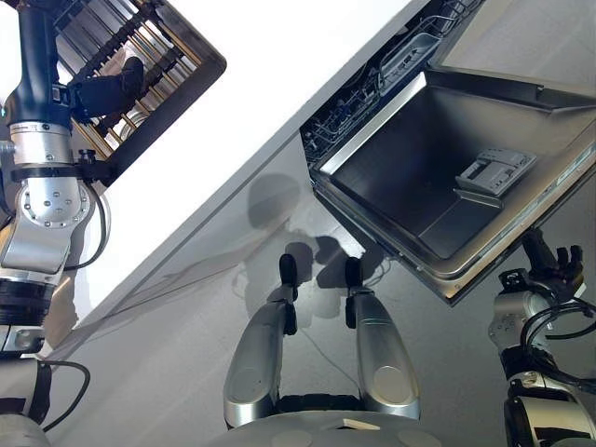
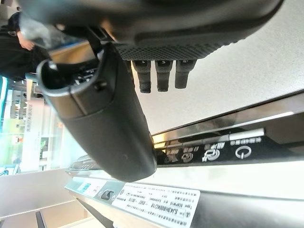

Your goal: Pick up plates and place into dishwasher.

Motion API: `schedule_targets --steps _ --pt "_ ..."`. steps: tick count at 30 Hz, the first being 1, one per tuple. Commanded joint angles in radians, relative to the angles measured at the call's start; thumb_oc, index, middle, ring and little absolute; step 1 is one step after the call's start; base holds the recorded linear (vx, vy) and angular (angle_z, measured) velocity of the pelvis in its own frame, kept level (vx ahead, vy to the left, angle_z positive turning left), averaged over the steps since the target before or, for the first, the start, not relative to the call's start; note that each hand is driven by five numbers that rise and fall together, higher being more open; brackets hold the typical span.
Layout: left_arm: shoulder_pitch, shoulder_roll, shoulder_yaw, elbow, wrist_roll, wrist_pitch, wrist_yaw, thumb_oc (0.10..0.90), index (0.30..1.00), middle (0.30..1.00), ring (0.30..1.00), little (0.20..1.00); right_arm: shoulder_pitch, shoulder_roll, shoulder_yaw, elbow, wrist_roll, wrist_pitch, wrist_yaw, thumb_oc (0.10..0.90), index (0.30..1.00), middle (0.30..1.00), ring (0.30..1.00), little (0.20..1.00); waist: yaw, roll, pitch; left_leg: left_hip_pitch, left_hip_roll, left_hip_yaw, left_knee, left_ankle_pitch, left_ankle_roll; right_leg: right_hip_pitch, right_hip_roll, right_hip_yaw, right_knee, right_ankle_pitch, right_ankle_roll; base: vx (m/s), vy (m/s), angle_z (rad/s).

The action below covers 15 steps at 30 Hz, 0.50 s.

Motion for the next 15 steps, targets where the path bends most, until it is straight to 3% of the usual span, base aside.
schedule_targets --steps 1,3,4,10,15 --pt "-0.11 0.006 -0.008 0.006 -0.026 -0.04 0.03 0.8 0.9 0.9 0.9 0.9 -0.032 -0.06 0.001 0.027 0.061 0.002 0.118 0.8 0.9 0.9 0.9 0.9 0.004 -0.019 -0.026 -0.003 -0.074 0.017 0.063 -0.103 0.054 0.0 0.039 -0.03 -0.026 0.026 -0.002 -0.01 -0.035 0.07" --pt "-0.13 0.009 -0.021 0.001 -0.032 -0.028 0.017 0.8 0.9 0.9 0.9 0.9 -0.055 -0.06 0.006 0.042 0.155 0.039 0.291 0.8 0.9 0.9 0.9 0.9 0.011 -0.014 -0.026 -0.009 -0.076 0.011 0.067 -0.103 0.054 -0.003 0.036 -0.036 -0.024 0.025 -0.004 0.0 -0.034 0.1" --pt "-0.139 0.01 -0.023 -0.002 -0.034 -0.022 0.008 0.8 0.9 0.9 0.9 0.9 -0.063 -0.053 0.015 0.048 0.19 0.088 0.397 0.8 0.9 0.9 0.9 0.9 0.015 -0.012 -0.026 -0.011 -0.077 0.009 0.069 -0.103 0.054 -0.005 0.035 -0.039 -0.022 0.024 -0.005 0.0 -0.031 0.09" --pt "-0.169 0.014 -0.022 -0.007 -0.039 -0.018 -0.036 0.8 0.9 0.9 0.9 0.9 -0.084 -0.043 0.09 0.079 0.251 0.283 0.81 0.8 0.9 0.9 0.9 0.9 0.033 -0.016 -0.026 -0.011 -0.08 -0.004 0.068 -0.098 0.051 -0.001 0.03 -0.054 -0.027 0.027 -0.005 0.0 -0.046 0.03" --pt "-0.175 0.013 -0.029 -0.009 -0.019 -0.028 -0.04 0.8 0.9 0.9 0.9 0.9 -0.123 -0.041 0.218 -0.14 0.301 0.338 0.981 0.8 0.9 0.9 0.9 0.9 0.041 -0.03 -0.026 -0.016 -0.073 -0.01 0.069 -0.092 0.046 -0.002 0.028 -0.061 -0.026 0.029 -0.002 0.02 -0.041 0.0"
